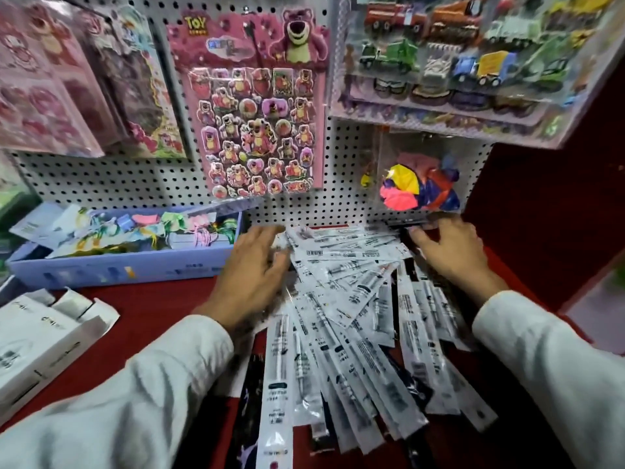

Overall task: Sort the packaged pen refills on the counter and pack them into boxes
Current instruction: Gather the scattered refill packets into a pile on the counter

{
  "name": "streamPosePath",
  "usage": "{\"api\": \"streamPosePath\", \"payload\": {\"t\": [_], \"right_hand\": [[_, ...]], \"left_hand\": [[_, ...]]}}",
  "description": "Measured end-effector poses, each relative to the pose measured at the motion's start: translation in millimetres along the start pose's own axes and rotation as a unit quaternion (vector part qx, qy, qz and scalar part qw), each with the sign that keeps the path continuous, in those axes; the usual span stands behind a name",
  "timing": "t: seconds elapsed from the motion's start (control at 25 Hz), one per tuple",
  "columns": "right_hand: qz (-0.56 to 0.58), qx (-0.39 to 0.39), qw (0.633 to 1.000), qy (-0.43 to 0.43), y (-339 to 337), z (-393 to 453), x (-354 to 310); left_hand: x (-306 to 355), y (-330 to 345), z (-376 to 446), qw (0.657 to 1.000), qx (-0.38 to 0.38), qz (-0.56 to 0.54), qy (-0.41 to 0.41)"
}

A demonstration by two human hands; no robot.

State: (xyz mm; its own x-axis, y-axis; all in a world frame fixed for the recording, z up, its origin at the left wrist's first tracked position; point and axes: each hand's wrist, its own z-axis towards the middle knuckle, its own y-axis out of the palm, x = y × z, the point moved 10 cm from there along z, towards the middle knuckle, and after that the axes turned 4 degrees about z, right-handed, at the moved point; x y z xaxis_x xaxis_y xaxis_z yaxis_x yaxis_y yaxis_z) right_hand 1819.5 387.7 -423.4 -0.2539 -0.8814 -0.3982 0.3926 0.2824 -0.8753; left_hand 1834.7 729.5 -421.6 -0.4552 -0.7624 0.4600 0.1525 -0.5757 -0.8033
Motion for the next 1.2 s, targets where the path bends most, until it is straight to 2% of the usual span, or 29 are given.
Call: {"api": "streamPosePath", "payload": {"t": [0.08,0.16,0.24,0.36,0.44,0.52,0.56,0.64,0.72,0.76,0.88,0.92,1.0,1.08,1.2], "right_hand": [[0.111,-0.061,0.992,0.020,20,21,12],[0.111,-0.092,0.989,0.022,44,27,8],[0.029,-0.098,0.995,-0.017,70,26,-11],[-0.014,-0.160,0.987,-0.026,106,15,-39],[0.021,-0.189,0.982,-0.014,111,8,-42],[0.124,-0.168,0.978,-0.006,87,9,-37],[0.166,-0.141,0.976,0.004,69,10,-29],[0.160,-0.103,0.982,0.003,40,-1,-13],[0.132,-0.120,0.984,-0.006,30,-26,-2],[0.123,-0.137,0.983,-0.004,29,-39,1],[0.098,-0.151,0.984,-0.014,28,-63,-2],[0.090,-0.153,0.984,-0.006,27,-68,-5],[0.068,-0.165,0.984,0.022,34,-87,-12],[0.034,-0.187,0.982,-0.008,51,-111,-32],[0.029,-0.205,0.976,-0.062,70,-144,-72]], "left_hand": [[-10,36,18,0.992,-0.121,0.008,-0.027],[-21,69,25,0.979,-0.192,0.044,-0.060],[-13,89,31,0.978,-0.198,0.030,-0.051],[16,97,38,0.984,-0.154,-0.083,-0.023],[16,89,36,0.970,-0.133,-0.188,-0.082],[1,73,30,0.951,-0.128,-0.247,-0.133],[-7,61,24,0.952,-0.134,-0.237,-0.141],[-23,21,-2,0.968,-0.128,-0.176,-0.125],[-16,-20,-48,0.985,-0.130,-0.103,-0.045],[-6,-32,-79,0.985,-0.154,-0.071,0.012],[16,-26,-181,0.958,-0.261,0.017,0.121],[21,-19,-206,0.950,-0.275,0.053,0.141],[28,-7,-234,0.937,-0.256,0.149,0.184],[29,-3,-233,0.940,-0.217,0.185,0.185],[21,4,-202,0.957,-0.212,0.158,0.116]]}}
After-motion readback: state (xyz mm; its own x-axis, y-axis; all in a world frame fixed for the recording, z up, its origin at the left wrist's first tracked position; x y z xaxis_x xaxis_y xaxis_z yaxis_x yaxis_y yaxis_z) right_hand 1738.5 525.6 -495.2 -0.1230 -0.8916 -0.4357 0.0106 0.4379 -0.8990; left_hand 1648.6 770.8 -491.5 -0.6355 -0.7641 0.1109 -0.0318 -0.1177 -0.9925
